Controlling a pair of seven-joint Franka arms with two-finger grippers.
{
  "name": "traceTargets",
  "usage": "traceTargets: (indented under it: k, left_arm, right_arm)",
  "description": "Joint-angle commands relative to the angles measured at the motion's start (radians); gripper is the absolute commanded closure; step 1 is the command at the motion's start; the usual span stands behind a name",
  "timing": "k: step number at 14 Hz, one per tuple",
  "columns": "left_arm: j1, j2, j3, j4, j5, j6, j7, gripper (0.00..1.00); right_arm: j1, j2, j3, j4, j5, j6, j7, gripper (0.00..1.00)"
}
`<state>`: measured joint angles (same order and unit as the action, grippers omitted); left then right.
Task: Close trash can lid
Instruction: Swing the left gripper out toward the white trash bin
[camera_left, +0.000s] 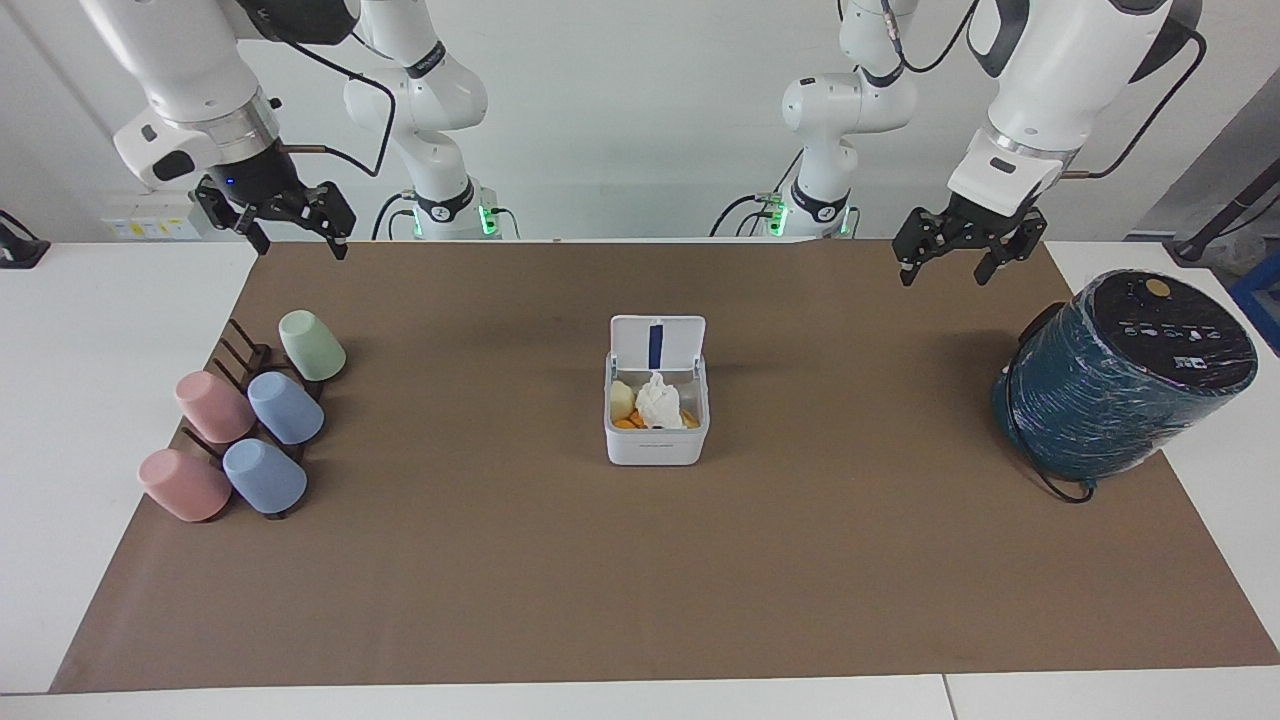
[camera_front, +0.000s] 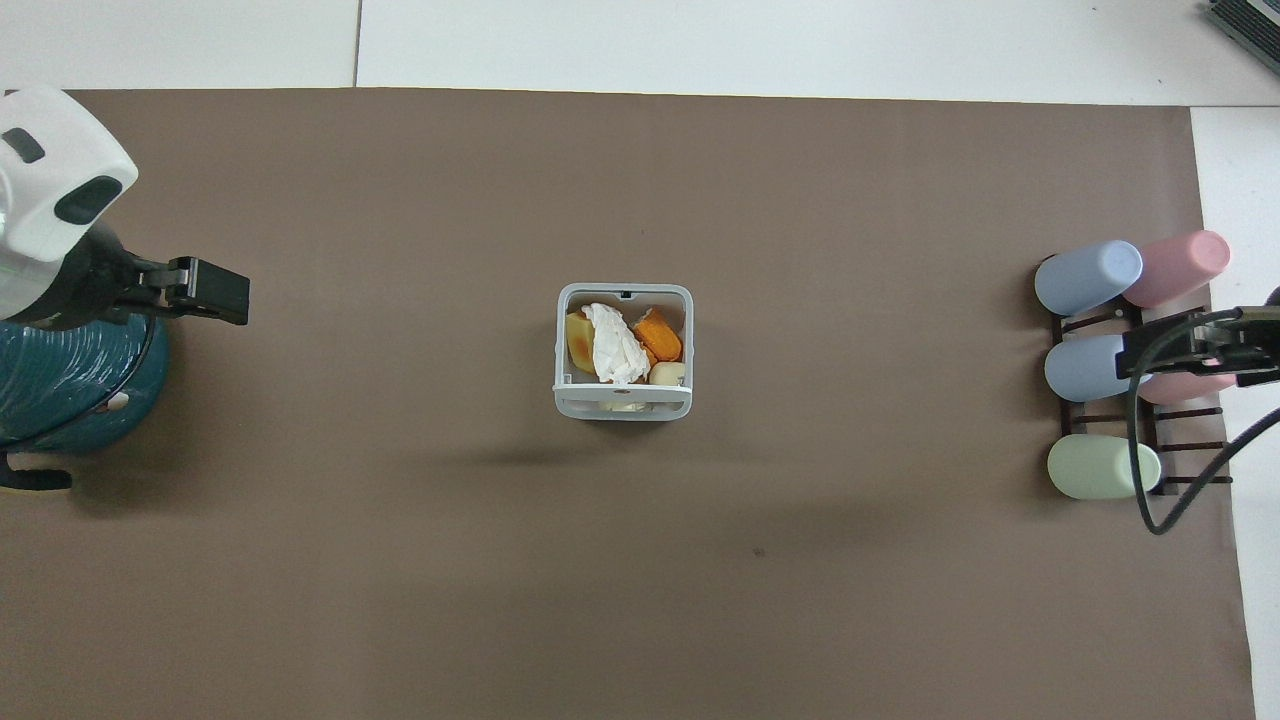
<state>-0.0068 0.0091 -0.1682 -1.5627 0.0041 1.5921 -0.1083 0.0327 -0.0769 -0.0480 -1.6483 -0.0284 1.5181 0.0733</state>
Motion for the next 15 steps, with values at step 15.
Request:
traceTargets:
  k: [15]
  left_arm:
    - [0.025, -0.031, 0.001, -0.043, -0.027, 0.025, 0.064, 0.0]
  right_arm:
    - [-0.008, -0.008, 0.005, 0.001, -0.002, -0.016, -0.029, 0.0]
